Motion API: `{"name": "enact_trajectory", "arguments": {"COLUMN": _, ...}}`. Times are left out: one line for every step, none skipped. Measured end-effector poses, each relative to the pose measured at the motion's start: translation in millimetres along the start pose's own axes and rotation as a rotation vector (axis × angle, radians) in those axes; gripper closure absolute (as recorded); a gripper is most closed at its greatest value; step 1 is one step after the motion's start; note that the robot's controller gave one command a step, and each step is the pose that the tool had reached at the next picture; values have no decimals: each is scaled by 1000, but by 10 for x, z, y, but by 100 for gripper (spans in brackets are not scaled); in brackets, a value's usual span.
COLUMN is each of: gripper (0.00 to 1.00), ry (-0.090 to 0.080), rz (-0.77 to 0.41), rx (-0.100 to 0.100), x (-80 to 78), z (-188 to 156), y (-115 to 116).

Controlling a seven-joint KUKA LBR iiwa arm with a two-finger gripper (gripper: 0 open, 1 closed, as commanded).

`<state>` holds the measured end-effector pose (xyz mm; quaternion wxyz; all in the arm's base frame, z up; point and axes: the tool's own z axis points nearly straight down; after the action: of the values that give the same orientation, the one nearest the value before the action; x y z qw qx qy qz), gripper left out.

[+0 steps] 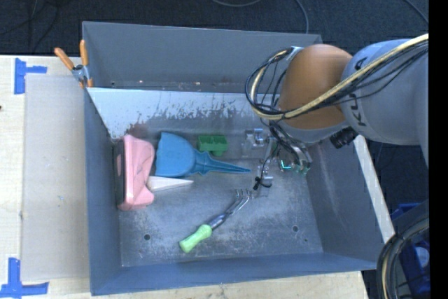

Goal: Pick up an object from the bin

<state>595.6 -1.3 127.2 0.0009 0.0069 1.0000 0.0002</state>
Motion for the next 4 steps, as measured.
{"name": "enact_trajectory", "arguments": {"gripper": 0, "ry": -2, "rz": -64, "rx": 2, "x": 83, "z": 185, "y": 175}}
{"name": "enact_trajectory", "arguments": {"gripper": 0, "ry": 7, "rz": -146, "rx": -5, "x": 232, "z": 425, "y": 356}}
{"name": "enact_trajectory", "arguments": {"gripper": 0, "ry": 2, "rz": -175, "rx": 1, "x": 651, "z": 573, "y": 278}}
{"name": "enact_trajectory", "arguments": {"gripper": 100, "ry": 1, "rz": -175, "rx": 2, "x": 645, "z": 568, "y": 286}}
